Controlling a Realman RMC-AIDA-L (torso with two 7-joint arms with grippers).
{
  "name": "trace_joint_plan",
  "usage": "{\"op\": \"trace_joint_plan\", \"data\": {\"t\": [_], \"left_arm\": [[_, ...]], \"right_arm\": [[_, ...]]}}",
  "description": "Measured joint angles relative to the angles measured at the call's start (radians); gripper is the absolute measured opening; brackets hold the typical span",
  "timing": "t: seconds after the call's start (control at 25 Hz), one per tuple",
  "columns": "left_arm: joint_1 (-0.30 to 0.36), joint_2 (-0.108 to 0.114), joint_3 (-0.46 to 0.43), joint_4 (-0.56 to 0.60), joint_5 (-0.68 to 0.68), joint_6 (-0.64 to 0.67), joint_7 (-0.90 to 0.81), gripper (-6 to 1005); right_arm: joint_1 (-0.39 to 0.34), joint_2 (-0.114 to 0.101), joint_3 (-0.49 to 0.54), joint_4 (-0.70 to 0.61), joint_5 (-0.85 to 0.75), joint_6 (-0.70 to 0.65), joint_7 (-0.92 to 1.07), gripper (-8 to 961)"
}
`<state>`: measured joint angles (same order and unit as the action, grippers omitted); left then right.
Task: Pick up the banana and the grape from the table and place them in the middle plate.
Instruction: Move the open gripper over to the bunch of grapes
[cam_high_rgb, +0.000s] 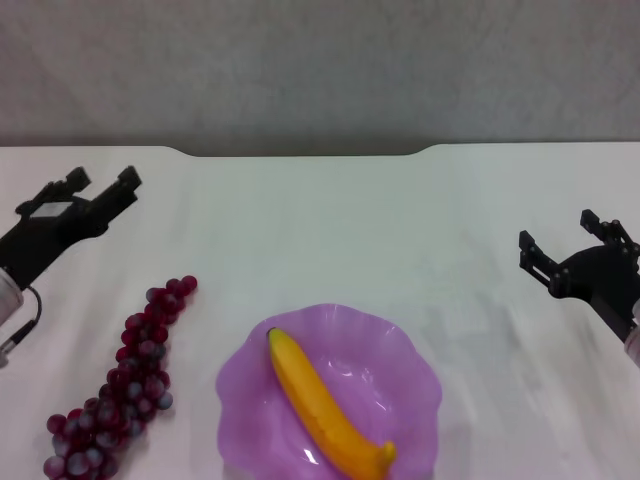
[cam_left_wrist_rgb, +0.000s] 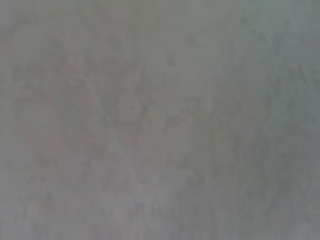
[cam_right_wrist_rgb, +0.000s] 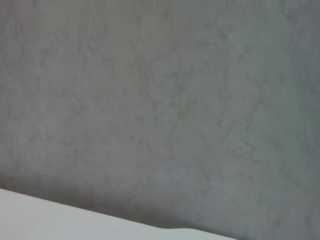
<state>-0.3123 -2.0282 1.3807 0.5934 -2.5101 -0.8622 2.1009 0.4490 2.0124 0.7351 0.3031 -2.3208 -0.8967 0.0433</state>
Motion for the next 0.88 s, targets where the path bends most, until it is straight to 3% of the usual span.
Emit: {"op": "trace_joint_plan", "data": {"t": [0.16,0.36,0.48,0.56,0.84,0.88], "left_arm": [[0.063,-0.001,-0.002,0.252,0.371,0.194,-0.338,839],[0.083,0.007,-0.027,0.452,0.898,0.201,-0.833,839],[0.082,0.001,-0.036,0.607,1.317,0.134,-1.155,839],[0.077,-0.002,-0.033,0.679,1.504,0.083,-1.28,839],[0.046,-0.008,-0.002,0.849,2.0,-0.19,-1.567,839],[0.046,-0.008,-0.002,0.849,2.0,-0.19,-1.567,839]], "right_arm": [[0.001,-0.001,0.0,0.001,0.0,0.007,0.0,884],[0.001,-0.002,-0.002,0.0,0.0,0.03,0.001,886],[0.003,-0.002,-0.007,-0.002,0.0,0.036,0.001,886],[0.006,-0.002,-0.009,-0.004,0.0,0.037,0.002,885],[0.015,-0.003,-0.011,-0.003,0.0,0.066,0.002,884],[0.015,-0.003,-0.011,-0.002,0.0,0.068,0.002,884]]}}
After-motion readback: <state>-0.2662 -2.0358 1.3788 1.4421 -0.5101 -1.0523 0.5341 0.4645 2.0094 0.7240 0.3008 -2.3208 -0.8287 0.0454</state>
